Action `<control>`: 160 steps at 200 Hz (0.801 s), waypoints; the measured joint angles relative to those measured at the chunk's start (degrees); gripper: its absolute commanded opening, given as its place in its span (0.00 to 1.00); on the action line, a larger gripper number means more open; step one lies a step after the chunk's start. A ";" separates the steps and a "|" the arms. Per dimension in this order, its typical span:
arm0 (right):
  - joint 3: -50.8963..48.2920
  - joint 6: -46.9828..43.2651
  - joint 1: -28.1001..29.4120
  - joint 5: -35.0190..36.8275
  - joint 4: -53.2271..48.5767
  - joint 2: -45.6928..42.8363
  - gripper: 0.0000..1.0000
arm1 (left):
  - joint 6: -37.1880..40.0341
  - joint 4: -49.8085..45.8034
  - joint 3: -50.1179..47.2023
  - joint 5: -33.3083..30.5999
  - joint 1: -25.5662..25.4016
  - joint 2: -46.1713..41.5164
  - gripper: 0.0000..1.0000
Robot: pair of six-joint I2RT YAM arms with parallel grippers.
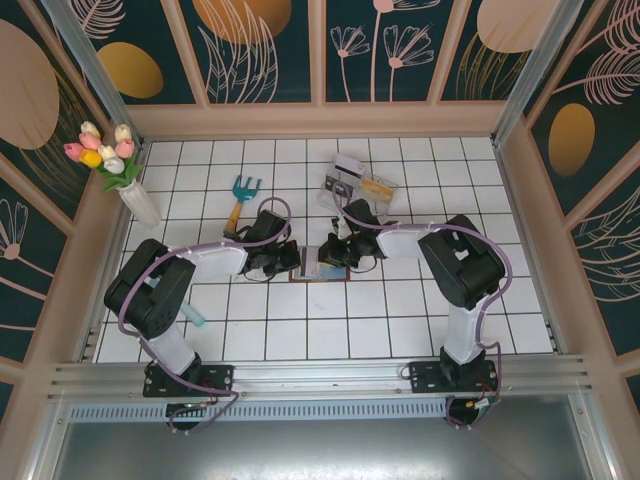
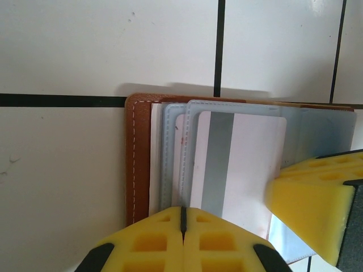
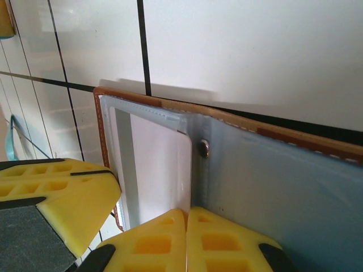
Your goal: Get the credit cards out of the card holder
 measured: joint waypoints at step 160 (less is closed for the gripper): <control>-9.86 -5.66 -7.37 -3.54 -0.37 -11.13 0.02 | 0.02 -1.44 1.14 -0.74 0.00 -0.02 0.03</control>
